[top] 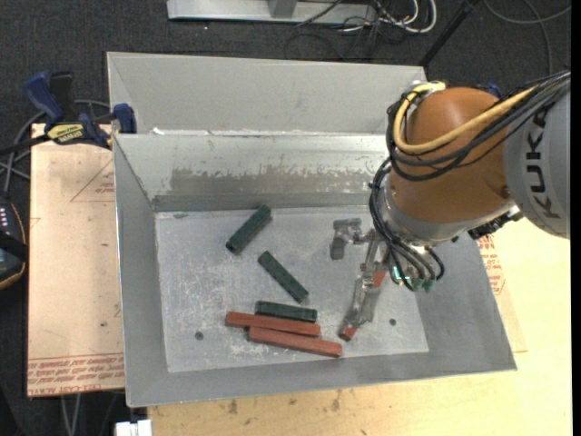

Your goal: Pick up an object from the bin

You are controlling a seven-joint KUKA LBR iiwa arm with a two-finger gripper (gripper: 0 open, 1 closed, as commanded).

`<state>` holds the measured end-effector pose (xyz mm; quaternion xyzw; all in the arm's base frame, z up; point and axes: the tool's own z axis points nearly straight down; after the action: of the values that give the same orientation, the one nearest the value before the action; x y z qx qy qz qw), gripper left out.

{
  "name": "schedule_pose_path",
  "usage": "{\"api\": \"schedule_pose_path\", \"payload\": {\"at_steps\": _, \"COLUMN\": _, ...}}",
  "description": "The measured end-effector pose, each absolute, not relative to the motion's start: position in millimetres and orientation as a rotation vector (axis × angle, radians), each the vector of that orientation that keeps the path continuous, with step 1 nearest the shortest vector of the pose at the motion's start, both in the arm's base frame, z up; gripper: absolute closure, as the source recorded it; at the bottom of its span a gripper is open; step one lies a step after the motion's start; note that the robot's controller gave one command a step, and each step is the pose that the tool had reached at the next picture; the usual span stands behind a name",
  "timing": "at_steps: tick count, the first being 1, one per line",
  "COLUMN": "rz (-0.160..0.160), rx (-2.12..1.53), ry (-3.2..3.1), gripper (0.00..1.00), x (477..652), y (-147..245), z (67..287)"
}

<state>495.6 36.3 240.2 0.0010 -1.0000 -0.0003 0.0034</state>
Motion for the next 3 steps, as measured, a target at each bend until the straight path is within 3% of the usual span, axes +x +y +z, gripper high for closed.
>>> {"api": "schedule_pose_path", "payload": {"at_steps": 1, "rz": -0.005, "rx": 0.047, "ry": -3.153, "gripper": 0.0, "x": 496.2, "y": 62.9, "z": 69.6}}
{"api": "schedule_pose_path", "payload": {"at_steps": 2, "rz": -0.006, "rx": 0.044, "ry": -3.151, "gripper": 1.0, "x": 496.4, "y": 62.8, "z": 73.2}}
{"api": "schedule_pose_path", "payload": {"at_steps": 3, "rz": 0.0, "rx": 0.644, "ry": -3.081, "gripper": 1.0, "x": 513.0, "y": 49.2, "z": 181.3}}
